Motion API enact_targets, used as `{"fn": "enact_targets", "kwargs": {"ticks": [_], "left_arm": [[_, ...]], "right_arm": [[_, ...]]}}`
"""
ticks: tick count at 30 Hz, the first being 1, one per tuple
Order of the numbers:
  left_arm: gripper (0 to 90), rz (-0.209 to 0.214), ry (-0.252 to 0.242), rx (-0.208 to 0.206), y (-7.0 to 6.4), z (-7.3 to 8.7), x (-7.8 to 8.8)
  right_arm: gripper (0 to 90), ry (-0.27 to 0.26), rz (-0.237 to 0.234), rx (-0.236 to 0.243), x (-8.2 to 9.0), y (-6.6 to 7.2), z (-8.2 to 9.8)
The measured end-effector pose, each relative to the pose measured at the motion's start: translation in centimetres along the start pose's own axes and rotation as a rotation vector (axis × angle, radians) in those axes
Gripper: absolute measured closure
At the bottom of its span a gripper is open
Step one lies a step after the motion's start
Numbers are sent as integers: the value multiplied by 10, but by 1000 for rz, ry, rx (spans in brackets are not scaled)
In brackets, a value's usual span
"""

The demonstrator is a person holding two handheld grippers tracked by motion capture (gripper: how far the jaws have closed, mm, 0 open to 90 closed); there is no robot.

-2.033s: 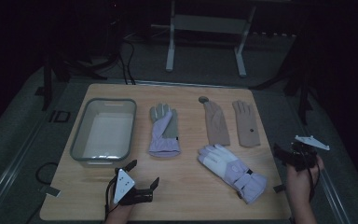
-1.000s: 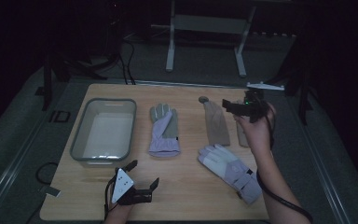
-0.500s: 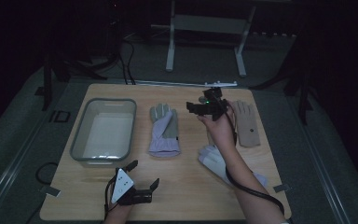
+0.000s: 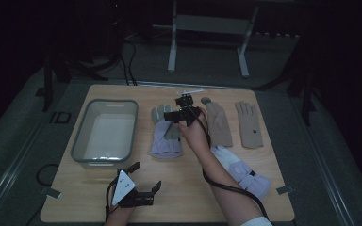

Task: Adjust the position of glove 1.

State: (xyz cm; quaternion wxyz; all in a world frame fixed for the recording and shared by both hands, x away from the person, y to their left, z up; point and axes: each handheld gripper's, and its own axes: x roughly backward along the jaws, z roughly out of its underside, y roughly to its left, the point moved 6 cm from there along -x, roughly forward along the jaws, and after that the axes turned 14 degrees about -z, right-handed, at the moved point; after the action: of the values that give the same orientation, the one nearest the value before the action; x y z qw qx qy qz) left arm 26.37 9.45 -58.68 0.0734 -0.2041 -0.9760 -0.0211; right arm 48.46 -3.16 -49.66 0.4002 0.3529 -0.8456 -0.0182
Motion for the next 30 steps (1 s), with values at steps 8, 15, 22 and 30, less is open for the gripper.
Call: {"fn": "enact_targets", "kwargs": {"ticks": [8,15,22,30], "left_arm": [[11,10,-7,-2,-2,-1,1],[11,12,-7,2,-1,-1,0],[11,16,-18,18,-1,-3,0],[11,13,-6,6,-2,-2,0]], "right_arm": [[144,61,-5,-41,-42,-3,19],[168,93,26,-71,-75,-10,33],[298,98,59,-57,-85,-16,42],[651,46,8,-125,-84,-13,45]]}}
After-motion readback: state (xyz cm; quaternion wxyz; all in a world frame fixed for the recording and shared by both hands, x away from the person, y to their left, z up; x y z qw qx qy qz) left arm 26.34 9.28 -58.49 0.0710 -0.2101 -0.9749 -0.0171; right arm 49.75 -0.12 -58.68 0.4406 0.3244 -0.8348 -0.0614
